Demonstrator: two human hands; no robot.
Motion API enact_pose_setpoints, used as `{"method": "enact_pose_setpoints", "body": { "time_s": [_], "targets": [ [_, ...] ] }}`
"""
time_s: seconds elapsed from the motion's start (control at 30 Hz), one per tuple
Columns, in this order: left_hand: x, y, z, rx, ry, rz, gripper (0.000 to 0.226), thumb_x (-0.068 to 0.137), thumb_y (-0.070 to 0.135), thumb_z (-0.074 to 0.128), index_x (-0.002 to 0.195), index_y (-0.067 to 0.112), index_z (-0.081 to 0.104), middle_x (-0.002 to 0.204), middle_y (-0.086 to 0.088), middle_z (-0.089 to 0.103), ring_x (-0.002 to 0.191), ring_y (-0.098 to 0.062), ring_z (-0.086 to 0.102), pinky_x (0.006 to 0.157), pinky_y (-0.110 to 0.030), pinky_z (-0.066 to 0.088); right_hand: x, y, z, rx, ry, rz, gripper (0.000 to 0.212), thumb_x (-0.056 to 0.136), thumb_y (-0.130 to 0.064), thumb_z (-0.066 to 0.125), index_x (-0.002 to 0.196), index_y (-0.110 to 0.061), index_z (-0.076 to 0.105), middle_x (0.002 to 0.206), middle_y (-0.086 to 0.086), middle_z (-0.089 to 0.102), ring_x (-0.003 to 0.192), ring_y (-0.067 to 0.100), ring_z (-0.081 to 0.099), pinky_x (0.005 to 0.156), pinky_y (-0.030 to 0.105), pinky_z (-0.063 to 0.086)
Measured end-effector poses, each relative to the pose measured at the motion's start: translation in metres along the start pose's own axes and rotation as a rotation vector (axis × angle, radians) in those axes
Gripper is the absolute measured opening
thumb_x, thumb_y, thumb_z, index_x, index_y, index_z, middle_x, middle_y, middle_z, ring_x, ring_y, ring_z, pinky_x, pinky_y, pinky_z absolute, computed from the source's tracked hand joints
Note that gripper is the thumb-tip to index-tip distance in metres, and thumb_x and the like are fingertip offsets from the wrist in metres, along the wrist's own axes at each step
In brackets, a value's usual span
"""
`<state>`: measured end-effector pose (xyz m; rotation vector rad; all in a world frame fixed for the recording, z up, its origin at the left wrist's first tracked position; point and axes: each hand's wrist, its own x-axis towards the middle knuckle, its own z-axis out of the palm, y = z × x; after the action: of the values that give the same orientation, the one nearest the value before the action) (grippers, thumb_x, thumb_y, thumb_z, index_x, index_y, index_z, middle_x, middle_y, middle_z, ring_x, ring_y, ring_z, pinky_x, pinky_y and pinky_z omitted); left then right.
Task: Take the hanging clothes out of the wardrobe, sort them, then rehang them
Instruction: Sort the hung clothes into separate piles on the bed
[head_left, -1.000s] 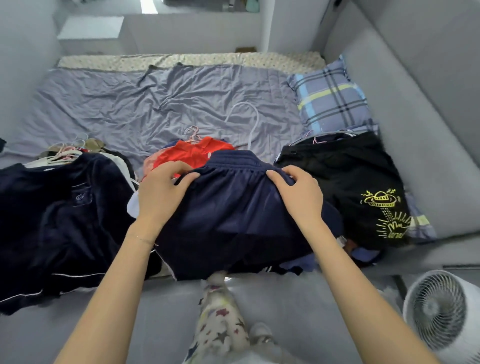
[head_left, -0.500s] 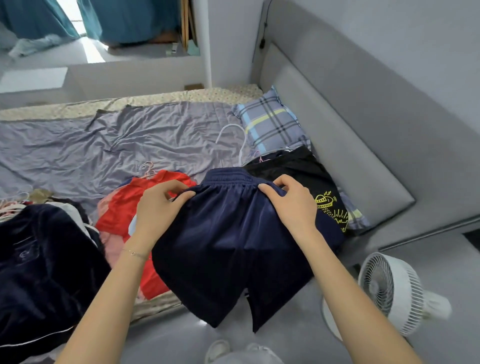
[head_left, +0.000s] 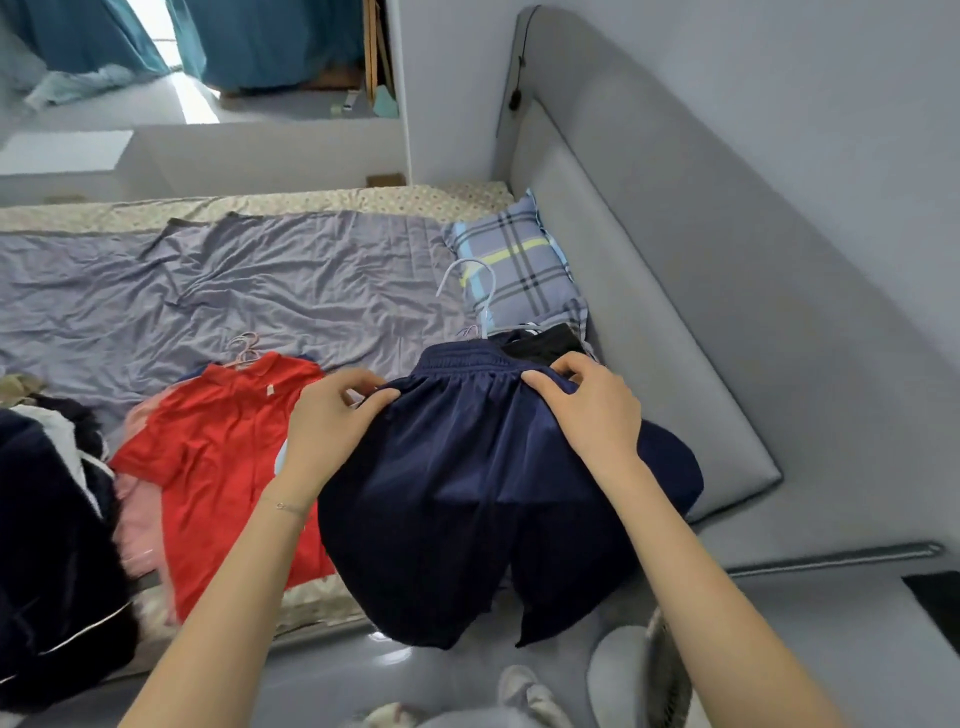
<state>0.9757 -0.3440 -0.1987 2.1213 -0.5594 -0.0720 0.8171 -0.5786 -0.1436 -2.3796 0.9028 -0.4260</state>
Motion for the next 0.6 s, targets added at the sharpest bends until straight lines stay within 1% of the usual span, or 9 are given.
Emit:
{"method": "enact_pose_setpoints", "body": {
  "time_s": [0.07,0.2,0.23,0.3,0.33,0.37,0.4,0.5,0.6],
  "targets": [
    [0.007,0.013,0.020,-0.010,0.024,0.000,0.004,0.077,0.044,0.071,0.079,0.040,0.068,0.074,0.019,0.066,0.059,-0.004,0.052,0.061,-0.025,0.042,0.024,0.012,-0.012,0.004,-0.011,-0.029,0.035,0.083,-0.064,0.060,0.084,-0.029,0.062,0.078,-0.012,0.064,0.078,0.015,0.060,0.065,0.032,0.047],
    [0.028,0.026,0.052,-0.052,0.077,-0.046,0.004,0.078,0.040,0.071,0.075,0.040,0.068,0.072,0.017,0.066,0.059,-0.006,0.051,0.062,-0.027,0.044,0.075,0.022,-0.023,-0.027,-0.030,-0.095,0.036,0.083,-0.065,0.060,0.085,-0.029,0.063,0.079,-0.013,0.063,0.078,0.014,0.060,0.067,0.032,0.046],
    [0.035,0.026,0.061,-0.066,0.091,-0.062,0.010,0.080,0.036,0.073,0.072,0.041,0.067,0.073,0.019,0.066,0.059,-0.005,0.051,0.063,-0.025,0.044,0.088,0.023,-0.023,-0.038,-0.027,-0.111,0.036,0.083,-0.065,0.060,0.086,-0.029,0.064,0.080,-0.012,0.064,0.077,0.014,0.060,0.066,0.031,0.045],
    [0.053,0.024,0.078,-0.097,0.113,-0.078,0.022,0.082,0.029,0.074,0.069,0.043,0.063,0.074,0.026,0.065,0.058,0.000,0.052,0.062,-0.013,0.041,0.115,0.025,-0.018,-0.049,-0.023,-0.139,0.036,0.083,-0.065,0.059,0.088,-0.029,0.064,0.083,-0.012,0.066,0.077,0.013,0.059,0.066,0.031,0.045],
    [0.064,0.021,0.086,-0.105,0.120,-0.082,0.024,0.083,0.028,0.073,0.069,0.043,0.062,0.074,0.029,0.065,0.059,0.003,0.053,0.060,-0.009,0.039,0.131,0.026,-0.013,-0.047,-0.024,-0.151,0.035,0.084,-0.064,0.059,0.087,-0.029,0.064,0.083,-0.013,0.065,0.076,0.013,0.058,0.065,0.031,0.044],
    [0.077,0.016,0.095,-0.105,0.123,-0.086,0.023,0.085,0.028,0.072,0.071,0.043,0.062,0.074,0.029,0.065,0.060,0.005,0.054,0.061,-0.008,0.038,0.146,0.028,-0.005,-0.045,-0.025,-0.159,0.034,0.084,-0.064,0.059,0.087,-0.030,0.063,0.083,-0.014,0.064,0.075,0.012,0.057,0.064,0.030,0.041],
    [0.091,0.008,0.104,-0.100,0.118,-0.093,0.020,0.086,0.028,0.070,0.074,0.042,0.062,0.073,0.026,0.065,0.062,0.005,0.054,0.061,-0.009,0.038,0.162,0.030,0.005,-0.046,-0.031,-0.161,0.033,0.084,-0.063,0.059,0.087,-0.030,0.063,0.082,-0.015,0.061,0.075,0.010,0.055,0.063,0.029,0.038],
    [0.136,-0.028,0.136,-0.095,0.041,-0.120,0.008,0.090,0.029,0.065,0.085,0.033,0.066,0.075,0.016,0.065,0.065,0.001,0.056,0.065,-0.020,0.042,0.208,0.041,0.045,-0.060,-0.088,-0.145,0.032,0.086,-0.062,0.058,0.088,-0.029,0.061,0.082,-0.014,0.058,0.075,0.010,0.054,0.060,0.028,0.034],
    [0.180,-0.073,0.169,-0.064,-0.051,-0.175,0.008,0.094,0.030,0.061,0.088,0.031,0.065,0.076,0.013,0.064,0.069,-0.005,0.059,0.068,-0.028,0.044,0.249,0.060,0.094,-0.079,-0.158,-0.092,0.034,0.089,-0.059,0.057,0.092,-0.026,0.062,0.086,-0.008,0.065,0.080,0.016,0.060,0.056,0.029,0.033]
  ]
}}
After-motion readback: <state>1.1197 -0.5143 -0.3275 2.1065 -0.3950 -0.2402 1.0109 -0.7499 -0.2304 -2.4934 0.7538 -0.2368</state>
